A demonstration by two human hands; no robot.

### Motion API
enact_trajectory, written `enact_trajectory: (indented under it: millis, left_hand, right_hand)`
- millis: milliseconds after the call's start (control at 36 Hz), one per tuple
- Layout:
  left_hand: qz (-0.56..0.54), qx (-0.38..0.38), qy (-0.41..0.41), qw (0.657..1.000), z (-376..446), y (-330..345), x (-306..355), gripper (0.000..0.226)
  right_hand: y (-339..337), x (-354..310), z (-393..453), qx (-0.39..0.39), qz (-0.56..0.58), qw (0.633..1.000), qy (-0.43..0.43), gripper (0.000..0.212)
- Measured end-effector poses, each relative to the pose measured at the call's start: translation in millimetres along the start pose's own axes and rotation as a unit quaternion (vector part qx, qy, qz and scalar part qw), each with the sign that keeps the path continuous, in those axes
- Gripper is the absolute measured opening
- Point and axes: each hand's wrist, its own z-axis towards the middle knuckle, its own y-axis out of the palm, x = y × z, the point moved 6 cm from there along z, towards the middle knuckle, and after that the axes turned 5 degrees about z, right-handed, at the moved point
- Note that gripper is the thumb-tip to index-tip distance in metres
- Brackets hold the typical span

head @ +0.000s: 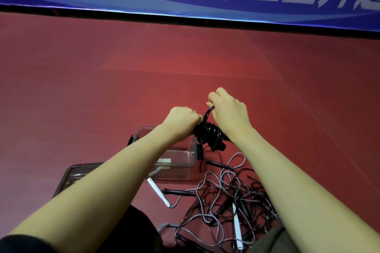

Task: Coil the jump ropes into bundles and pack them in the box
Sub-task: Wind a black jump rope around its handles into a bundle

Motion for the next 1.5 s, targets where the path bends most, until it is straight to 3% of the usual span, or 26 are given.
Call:
enact_trajectory:
  millis: [111, 222, 361, 417, 472, 528, 611, 694, 833, 944, 1056, 1139, 1306, 1500]
  left_hand:
    - [-0.068, 0.073, 0.058, 0.993, -3, -4, -1, 0.004]
    - [-0.106, 0.149, 0.141, 0.973, -9, -14, 1, 0.034]
    - [-0.158, 0.225, 0.182, 0.944, -17, -34, 4, 0.027]
    - [-0.209, 0.222, 0.152, 0.94, -17, -35, 3, 0.022]
    - [-0.27, 0.214, 0.089, 0.934, -17, -38, -1, 0.031]
    - [-0.336, 0.194, 0.013, 0.921, -15, -40, -6, 0.037]
    - [-0.461, 0.158, -0.096, 0.868, -12, -37, -12, 0.033]
    - [-0.534, 0.16, -0.171, 0.813, -12, -35, -15, 0.034]
    - [-0.571, 0.156, -0.262, 0.762, -12, -29, -23, 0.035]
    - [-0.53, 0.135, -0.302, 0.781, -12, -18, -29, 0.03]
    - [-0.477, 0.109, -0.356, 0.796, -17, -2, -43, 0.029]
    - [-0.407, 0.088, -0.368, 0.831, -20, 3, -51, 0.029]
    - [-0.209, 0.031, -0.346, 0.914, -19, 10, -50, 0.019]
    - [-0.028, -0.029, -0.219, 0.975, -11, 16, -38, 0.018]
  right_hand:
    - [4, 8, 3, -0.017, 0.025, 0.999, 0.027, 0.028]
    - [5, 17, 5, -0.023, 0.02, 0.999, 0.027, 0.037]
    - [3, 19, 3, -0.02, 0.006, 1.0, -0.011, 0.043]
    - [3, 22, 2, -0.027, 0.014, 1.0, 0.001, 0.04]
    - [0, 27, -1, -0.025, 0.152, 0.987, 0.039, 0.035]
    - [-1, 33, -5, -0.04, 0.297, 0.944, 0.134, 0.035]
    - [-4, 31, -4, -0.054, 0.161, 0.971, 0.169, 0.025]
    - [-5, 21, -1, -0.064, 0.082, 0.989, 0.102, 0.028]
    - [0, 12, -1, -0.083, 0.064, 0.992, 0.068, 0.021]
    - [6, 5, -5, -0.136, 0.077, 0.986, 0.059, 0.016]
    - [3, -5, -8, -0.171, 0.052, 0.984, 0.008, 0.028]
    - [1, -14, -11, -0.191, 0.05, 0.98, -0.033, 0.036]
    - [-6, -29, -11, -0.171, 0.02, 0.98, -0.098, 0.031]
    - [-5, -30, -10, -0.16, 0.004, 0.98, -0.118, 0.019]
